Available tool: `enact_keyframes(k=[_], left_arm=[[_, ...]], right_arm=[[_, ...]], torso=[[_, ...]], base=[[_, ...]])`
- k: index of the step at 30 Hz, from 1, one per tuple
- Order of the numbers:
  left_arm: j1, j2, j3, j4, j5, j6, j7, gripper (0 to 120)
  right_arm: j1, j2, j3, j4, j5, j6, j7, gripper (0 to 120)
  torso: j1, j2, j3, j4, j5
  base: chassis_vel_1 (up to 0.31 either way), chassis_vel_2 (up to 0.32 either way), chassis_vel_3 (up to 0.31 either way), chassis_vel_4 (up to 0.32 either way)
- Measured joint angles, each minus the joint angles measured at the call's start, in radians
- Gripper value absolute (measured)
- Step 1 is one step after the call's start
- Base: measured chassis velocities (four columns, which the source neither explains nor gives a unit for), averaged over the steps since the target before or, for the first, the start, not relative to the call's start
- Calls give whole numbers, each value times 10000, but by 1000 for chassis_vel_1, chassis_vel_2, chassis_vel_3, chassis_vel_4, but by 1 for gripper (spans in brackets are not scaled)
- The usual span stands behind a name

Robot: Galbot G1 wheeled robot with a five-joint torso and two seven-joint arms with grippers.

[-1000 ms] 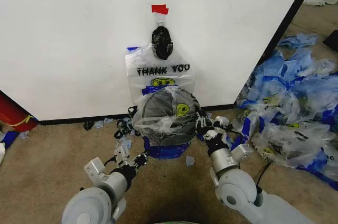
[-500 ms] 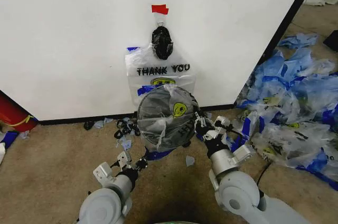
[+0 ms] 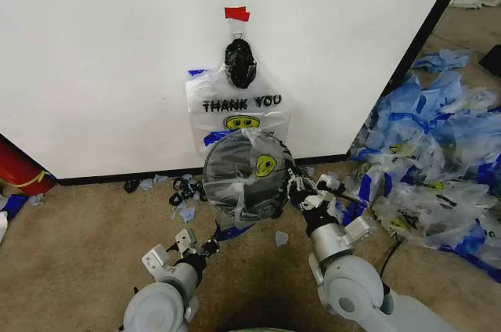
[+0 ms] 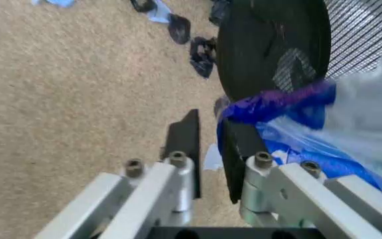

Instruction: Pick up the garbage bag from the wall and place it over the trash bin.

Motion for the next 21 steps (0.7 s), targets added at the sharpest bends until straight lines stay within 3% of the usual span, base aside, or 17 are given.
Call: enact_keyframes(k=[10,18,21], left_arm=[[857,647,-668,-776,236,262,-1002,54],[1335,420,-772,-696,634,682,-1634,85],[1402,324,-772,-624,684,790,-1824,91]], right_arm=[[41,65,30,-247,-119,68,-100,0],[71,54,28,-204,-128,75,-108,0],[73,27,28,-180,-118,74,-108,0]], torso=[[0,0,0,1,1],[0,0,0,1,0],[0,0,0,2,0]], base=[[0,0,0,0],[0,0,0,0],[0,0,0,0]])
